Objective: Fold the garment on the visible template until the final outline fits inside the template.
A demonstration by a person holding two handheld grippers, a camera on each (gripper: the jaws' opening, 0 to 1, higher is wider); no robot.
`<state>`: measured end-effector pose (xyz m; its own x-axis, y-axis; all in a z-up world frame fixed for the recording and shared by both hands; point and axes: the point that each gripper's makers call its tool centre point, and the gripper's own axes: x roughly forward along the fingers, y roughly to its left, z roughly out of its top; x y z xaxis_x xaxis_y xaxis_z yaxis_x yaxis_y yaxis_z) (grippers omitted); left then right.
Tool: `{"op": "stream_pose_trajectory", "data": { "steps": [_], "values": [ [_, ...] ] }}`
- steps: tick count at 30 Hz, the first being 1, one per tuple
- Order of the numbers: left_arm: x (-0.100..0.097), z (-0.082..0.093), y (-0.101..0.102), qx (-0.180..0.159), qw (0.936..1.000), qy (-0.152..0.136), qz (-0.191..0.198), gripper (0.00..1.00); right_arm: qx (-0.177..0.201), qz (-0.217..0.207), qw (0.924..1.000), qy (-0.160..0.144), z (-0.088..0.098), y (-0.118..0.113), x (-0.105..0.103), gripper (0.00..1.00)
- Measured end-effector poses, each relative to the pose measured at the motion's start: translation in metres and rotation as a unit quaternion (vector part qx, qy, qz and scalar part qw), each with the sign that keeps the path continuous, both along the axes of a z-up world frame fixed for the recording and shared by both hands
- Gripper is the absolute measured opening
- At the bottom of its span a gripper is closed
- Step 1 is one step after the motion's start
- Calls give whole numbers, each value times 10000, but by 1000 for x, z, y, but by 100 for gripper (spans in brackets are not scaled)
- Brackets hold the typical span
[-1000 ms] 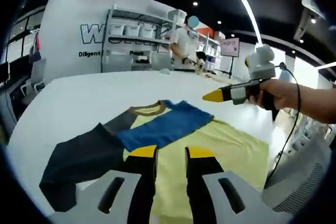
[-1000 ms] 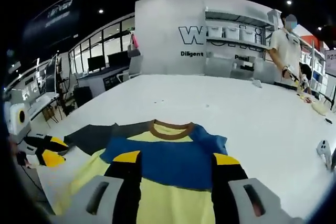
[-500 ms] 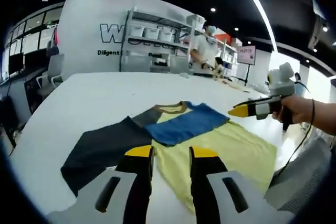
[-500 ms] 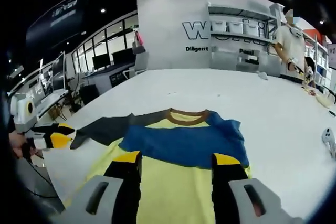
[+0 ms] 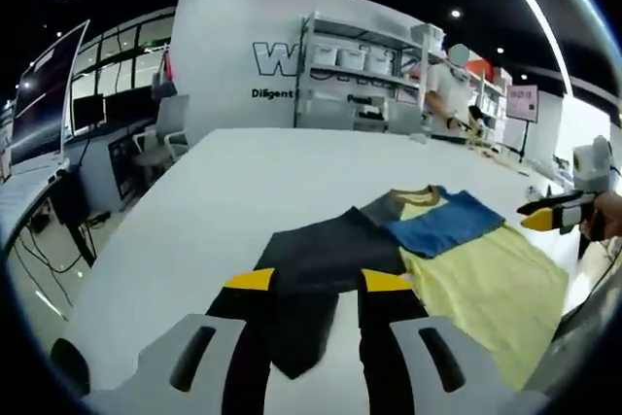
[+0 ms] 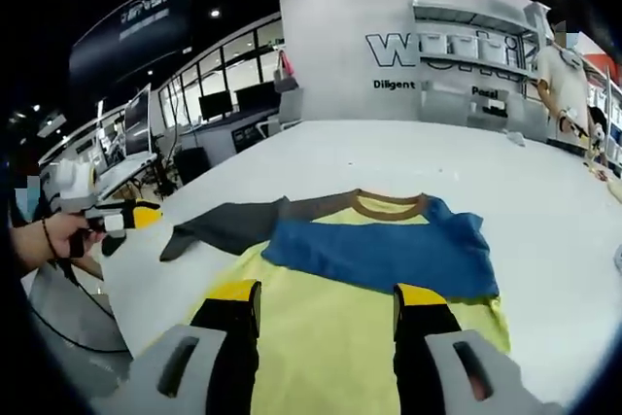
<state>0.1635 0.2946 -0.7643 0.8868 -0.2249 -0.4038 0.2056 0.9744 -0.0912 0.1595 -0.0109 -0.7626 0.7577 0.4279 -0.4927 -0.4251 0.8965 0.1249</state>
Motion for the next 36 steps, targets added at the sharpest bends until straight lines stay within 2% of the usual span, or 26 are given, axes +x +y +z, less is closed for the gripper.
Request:
{"op": "stream_pose_trajectory", "data": {
  "steps": [7, 13, 17, 18, 20, 25, 36],
  "values": [
    [2, -5, 16, 196, 9997, 124, 22, 27, -7, 118, 9999, 22, -1, 10, -4, 52],
    [6, -21, 30, 584, 9974, 390, -140, 28, 51, 269, 9996, 7, 2, 21, -7, 52],
    [15, -28, 39, 633, 9969, 442, -122, 27, 64, 321, 9995, -1, 4, 25, -8, 52],
    [17, -33, 43, 809, 9949, 556, -218, 27, 76, 333, 9994, 4, 4, 25, -8, 52],
    [20, -35, 47, 1178, 9909, 517, -391, 27, 90, 358, 9993, 10, 4, 27, -9, 52],
    [21, -51, 52, 1499, 9830, 807, -681, 26, 77, 443, 9990, 5, 5, 31, -13, 51],
    [27, -64, 47, 1556, 9786, 959, -945, 19, 102, 544, 9985, 31, 6, 38, -17, 51]
  ]
}}
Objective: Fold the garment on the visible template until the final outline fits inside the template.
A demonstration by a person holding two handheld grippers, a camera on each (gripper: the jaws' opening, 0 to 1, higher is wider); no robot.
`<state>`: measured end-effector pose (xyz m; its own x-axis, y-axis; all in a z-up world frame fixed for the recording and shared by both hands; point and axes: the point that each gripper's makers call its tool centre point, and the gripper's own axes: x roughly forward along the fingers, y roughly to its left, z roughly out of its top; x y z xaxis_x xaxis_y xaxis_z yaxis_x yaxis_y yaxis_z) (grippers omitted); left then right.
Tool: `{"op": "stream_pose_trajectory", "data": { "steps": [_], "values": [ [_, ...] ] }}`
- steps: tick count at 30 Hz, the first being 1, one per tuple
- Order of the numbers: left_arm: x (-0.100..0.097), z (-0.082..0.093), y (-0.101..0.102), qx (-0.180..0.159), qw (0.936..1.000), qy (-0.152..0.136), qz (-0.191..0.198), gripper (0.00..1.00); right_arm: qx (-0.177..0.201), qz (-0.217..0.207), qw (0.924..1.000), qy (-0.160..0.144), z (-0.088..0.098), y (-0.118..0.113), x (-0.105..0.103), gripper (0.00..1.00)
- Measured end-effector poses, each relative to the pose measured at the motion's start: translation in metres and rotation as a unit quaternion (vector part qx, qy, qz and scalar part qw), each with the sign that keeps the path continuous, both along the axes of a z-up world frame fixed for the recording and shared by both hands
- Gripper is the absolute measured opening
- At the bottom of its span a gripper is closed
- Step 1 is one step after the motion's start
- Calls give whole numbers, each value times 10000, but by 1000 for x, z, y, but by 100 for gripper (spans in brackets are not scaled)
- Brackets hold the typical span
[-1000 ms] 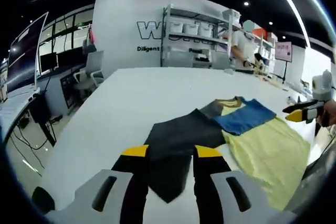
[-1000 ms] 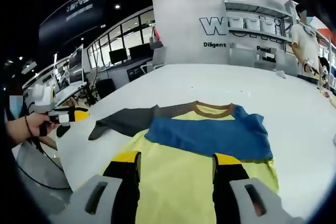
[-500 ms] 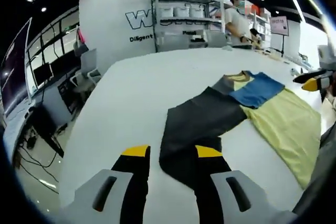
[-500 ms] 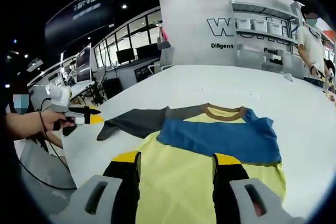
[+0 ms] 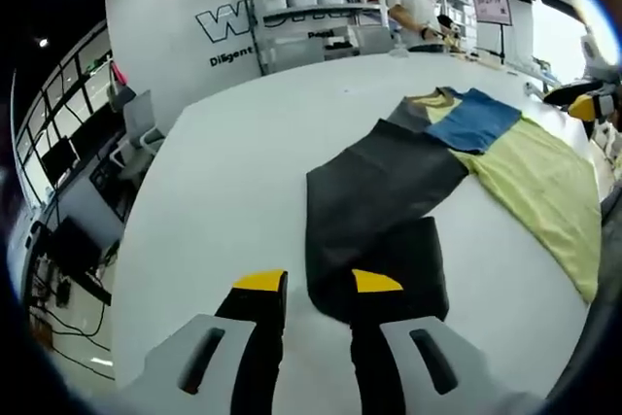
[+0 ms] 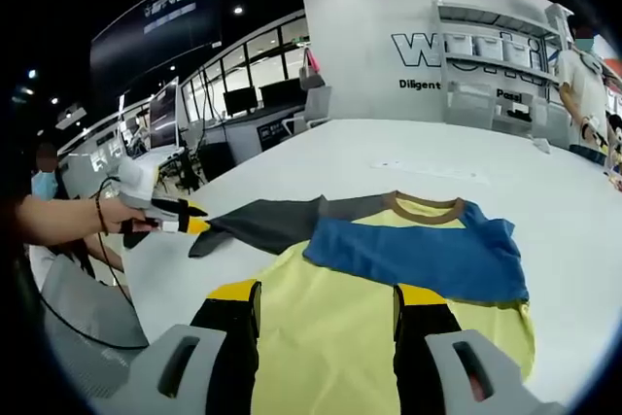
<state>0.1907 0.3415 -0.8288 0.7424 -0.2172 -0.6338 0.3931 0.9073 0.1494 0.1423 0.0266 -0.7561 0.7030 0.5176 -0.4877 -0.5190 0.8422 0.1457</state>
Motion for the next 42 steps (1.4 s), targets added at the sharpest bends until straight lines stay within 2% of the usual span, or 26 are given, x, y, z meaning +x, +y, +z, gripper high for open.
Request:
{"op": "stream_pose_trajectory", "data": {
  "steps": [4, 8, 11, 14, 15, 16, 17, 23, 27, 29, 33, 38, 42],
  "values": [
    [2, -1, 1, 78, 10000, -22, -18, 15, -2, -34, 10000, -2, 1, -3, 1, 51],
    [0, -6, 0, 7, 9999, 102, -15, 11, 18, -66, 10000, -23, 3, -5, 2, 51],
    [-1, -10, 2, 81, 9999, 141, 8, 0, 26, -70, 10000, -23, 4, -5, 2, 51],
    [1, -9, 2, 65, 9999, 121, 18, 0, 64, -91, 9999, -10, 4, -5, 2, 51],
    [2, -9, 3, 127, 9999, 106, -4, 0, 63, -95, 9999, -13, 4, -5, 2, 51],
    [3, -7, 5, 326, 9994, 41, -76, 0, 58, -99, 9999, -24, 5, -5, 2, 51],
    [3, -5, 3, 354, 9993, 9, -126, 0, 59, -102, 9999, -28, 5, -6, 2, 51],
    [8, 19, 2, 310, 9990, -316, -101, 0, 71, -122, 9999, -29, 5, -8, 2, 51],
    [13, 38, -1, 401, 9975, -559, -144, 0, 73, -128, 9999, -27, 5, -9, 1, 51],
    [17, 52, -5, 399, 9966, -708, -146, 0, 73, -127, 9999, -20, 5, -9, 0, 51],
    [23, 66, -12, 430, 9951, -870, -199, 0, 70, -118, 9999, -14, 4, -10, -1, 51],
    [30, 86, -22, 605, 9913, -1133, -293, 0, 65, -104, 9999, -21, 6, -11, -2, 51],
    [32, 96, -33, 901, 9855, -1346, -507, 0, 61, -94, 9999, -18, 6, -11, -3, 51]
  ]
}}
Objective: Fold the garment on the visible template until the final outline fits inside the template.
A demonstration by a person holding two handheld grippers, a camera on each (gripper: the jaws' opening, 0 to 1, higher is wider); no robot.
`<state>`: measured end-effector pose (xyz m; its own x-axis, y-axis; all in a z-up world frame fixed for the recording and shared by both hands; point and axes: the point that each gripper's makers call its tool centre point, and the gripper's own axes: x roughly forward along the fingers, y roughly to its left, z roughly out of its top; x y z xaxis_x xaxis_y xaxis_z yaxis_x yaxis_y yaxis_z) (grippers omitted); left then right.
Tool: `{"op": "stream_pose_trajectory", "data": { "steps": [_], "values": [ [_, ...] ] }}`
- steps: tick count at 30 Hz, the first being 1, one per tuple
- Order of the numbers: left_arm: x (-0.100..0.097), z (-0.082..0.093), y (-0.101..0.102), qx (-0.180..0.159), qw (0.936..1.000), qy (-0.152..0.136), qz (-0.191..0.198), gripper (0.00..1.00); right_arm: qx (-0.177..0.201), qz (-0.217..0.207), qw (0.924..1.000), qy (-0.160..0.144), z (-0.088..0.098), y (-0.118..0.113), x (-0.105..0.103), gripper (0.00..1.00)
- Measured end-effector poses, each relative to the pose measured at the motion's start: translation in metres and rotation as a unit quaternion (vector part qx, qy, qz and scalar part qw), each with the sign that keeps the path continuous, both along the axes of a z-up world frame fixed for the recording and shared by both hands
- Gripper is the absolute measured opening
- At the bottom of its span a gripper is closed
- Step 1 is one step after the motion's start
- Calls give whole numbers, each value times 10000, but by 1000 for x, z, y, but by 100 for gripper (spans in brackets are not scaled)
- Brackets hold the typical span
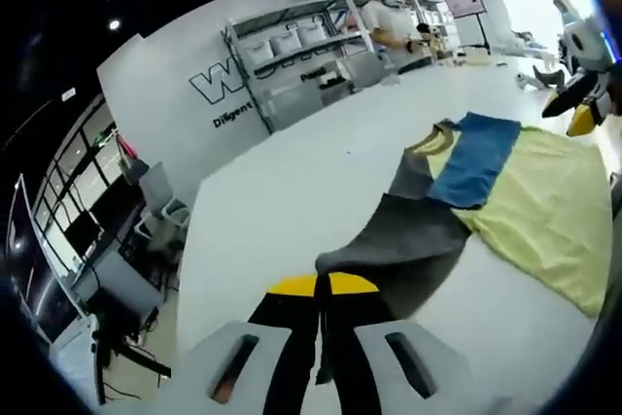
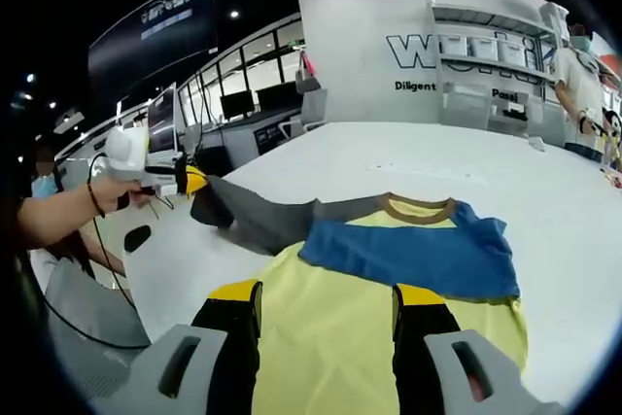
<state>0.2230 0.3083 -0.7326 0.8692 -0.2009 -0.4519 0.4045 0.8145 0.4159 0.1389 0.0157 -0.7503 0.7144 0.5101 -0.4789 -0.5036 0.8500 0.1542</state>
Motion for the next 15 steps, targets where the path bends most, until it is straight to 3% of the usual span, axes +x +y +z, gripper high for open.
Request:
{"op": "stream_pose_trajectory", "data": {
  "steps": [3, 9, 15],
  "values": [
    [-2, 4, -12, 332, 9989, -149, -280, 0, 0, 8, 10000, 4, 0, -1, -1, 51],
    [-17, -14, -41, 999, 9905, -76, -943, 0, -12, 37, 10000, 33, -1, -1, -2, 51],
    [-29, -33, -65, 872, 9879, 77, -1279, 0, -7, 35, 10000, 44, -1, -3, -1, 51]
  ]
}}
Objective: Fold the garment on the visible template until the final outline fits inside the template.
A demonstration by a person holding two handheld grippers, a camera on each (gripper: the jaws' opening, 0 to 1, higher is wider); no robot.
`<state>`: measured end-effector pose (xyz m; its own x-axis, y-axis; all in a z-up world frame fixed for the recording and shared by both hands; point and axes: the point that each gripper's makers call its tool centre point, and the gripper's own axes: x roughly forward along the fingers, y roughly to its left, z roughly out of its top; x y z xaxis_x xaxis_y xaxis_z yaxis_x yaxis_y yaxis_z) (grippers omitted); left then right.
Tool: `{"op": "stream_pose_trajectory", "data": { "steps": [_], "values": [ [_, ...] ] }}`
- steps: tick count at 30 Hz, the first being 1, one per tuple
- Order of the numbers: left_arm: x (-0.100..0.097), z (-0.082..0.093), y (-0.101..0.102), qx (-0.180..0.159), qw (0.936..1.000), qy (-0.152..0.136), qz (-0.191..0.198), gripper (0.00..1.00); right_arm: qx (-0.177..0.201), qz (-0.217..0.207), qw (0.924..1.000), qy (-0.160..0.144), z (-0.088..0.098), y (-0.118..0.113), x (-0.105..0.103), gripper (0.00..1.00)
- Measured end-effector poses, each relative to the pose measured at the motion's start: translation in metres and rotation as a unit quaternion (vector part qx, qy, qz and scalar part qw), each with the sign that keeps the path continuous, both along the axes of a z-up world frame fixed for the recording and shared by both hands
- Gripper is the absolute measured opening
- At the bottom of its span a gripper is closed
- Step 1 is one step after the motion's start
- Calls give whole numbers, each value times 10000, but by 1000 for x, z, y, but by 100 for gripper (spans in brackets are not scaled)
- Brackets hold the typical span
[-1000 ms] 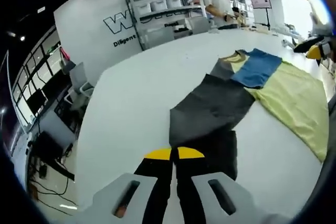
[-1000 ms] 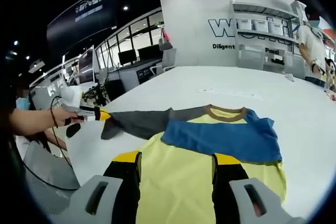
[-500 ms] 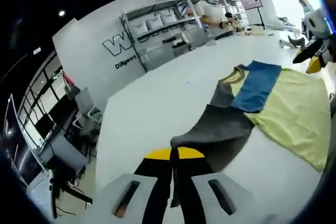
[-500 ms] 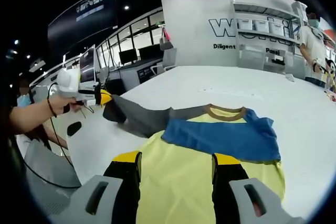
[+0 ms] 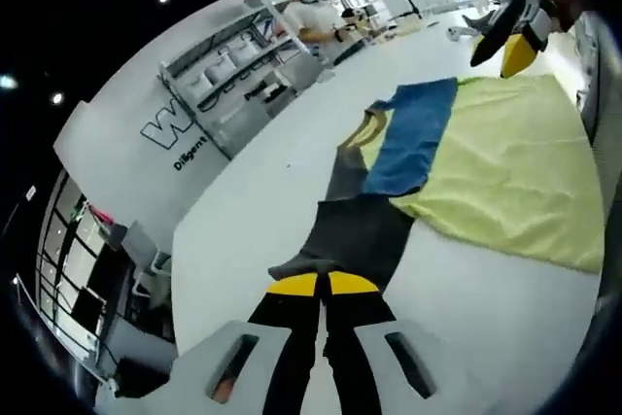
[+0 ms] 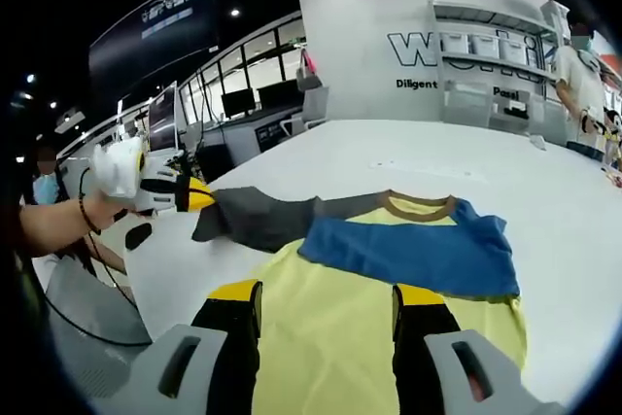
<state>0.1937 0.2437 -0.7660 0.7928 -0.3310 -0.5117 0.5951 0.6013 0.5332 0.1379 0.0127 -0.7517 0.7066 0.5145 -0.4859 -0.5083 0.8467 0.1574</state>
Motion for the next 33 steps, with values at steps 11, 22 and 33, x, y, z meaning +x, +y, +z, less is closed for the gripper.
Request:
{"op": "stream_pose_trajectory", "data": {
  "steps": [11, 22, 33],
  "values": [
    [-12, -27, -31, -158, 9989, 367, -242, 0, -50, 205, 9998, -5, 1, 7, -3, 52],
    [-19, -58, -48, -225, 9954, 825, -419, 0, -20, 279, 9996, 65, -1, 12, -9, 52],
    [-25, -81, -47, -502, 9906, 1249, -258, 0, -8, 337, 9994, 76, -2, 16, -12, 52]
  ]
}}
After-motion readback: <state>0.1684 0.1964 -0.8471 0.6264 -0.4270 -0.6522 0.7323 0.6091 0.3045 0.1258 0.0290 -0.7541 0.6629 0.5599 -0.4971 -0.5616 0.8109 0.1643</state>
